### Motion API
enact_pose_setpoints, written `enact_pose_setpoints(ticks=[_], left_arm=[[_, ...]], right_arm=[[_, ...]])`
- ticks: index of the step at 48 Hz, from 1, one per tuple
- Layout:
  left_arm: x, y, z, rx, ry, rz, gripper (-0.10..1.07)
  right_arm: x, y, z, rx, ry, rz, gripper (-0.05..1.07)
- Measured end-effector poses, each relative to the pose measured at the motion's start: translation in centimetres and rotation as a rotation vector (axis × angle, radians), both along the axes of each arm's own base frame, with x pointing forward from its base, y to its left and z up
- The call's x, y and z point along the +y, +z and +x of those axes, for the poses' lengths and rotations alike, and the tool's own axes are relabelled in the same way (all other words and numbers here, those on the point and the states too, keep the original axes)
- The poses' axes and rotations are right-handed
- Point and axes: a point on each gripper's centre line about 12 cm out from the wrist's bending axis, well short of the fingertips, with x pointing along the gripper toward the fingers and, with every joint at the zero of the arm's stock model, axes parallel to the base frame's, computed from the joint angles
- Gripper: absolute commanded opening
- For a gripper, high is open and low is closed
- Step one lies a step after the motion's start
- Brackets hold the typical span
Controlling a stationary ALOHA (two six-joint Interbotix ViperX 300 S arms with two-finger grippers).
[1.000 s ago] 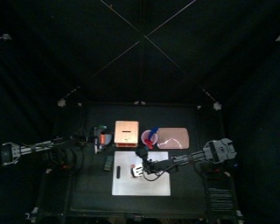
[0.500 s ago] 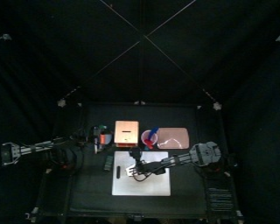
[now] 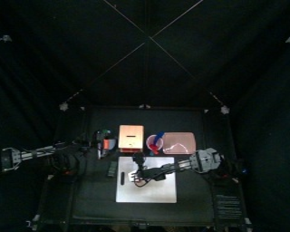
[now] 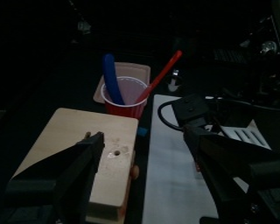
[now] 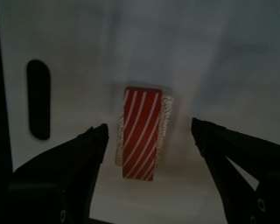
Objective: Grab salmon sushi
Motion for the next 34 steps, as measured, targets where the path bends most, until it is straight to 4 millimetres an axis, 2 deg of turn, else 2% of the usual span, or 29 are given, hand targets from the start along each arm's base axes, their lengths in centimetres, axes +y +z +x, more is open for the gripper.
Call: enact_pose_setpoints(ticks=[14, 27, 34], left_arm=[[0.0, 0.0, 0.0, 0.000, 0.000, 0.001, 1.02], [0.0, 0.3, -0.1, -0.010, 0.002, 0.004, 1.02], [0.1, 0.3, -0.2, -0.011, 0.006, 0.005, 1.02]], right_arm=[[0.1, -1.1, 0.1, 0.006, -0.032, 0.006, 0.99], [0.2, -1.1, 0.1, 0.010, -0.035, 0.005, 0.78], [0.4, -1.0, 0.1, 0.008, -0.026, 0.001, 0.74]])
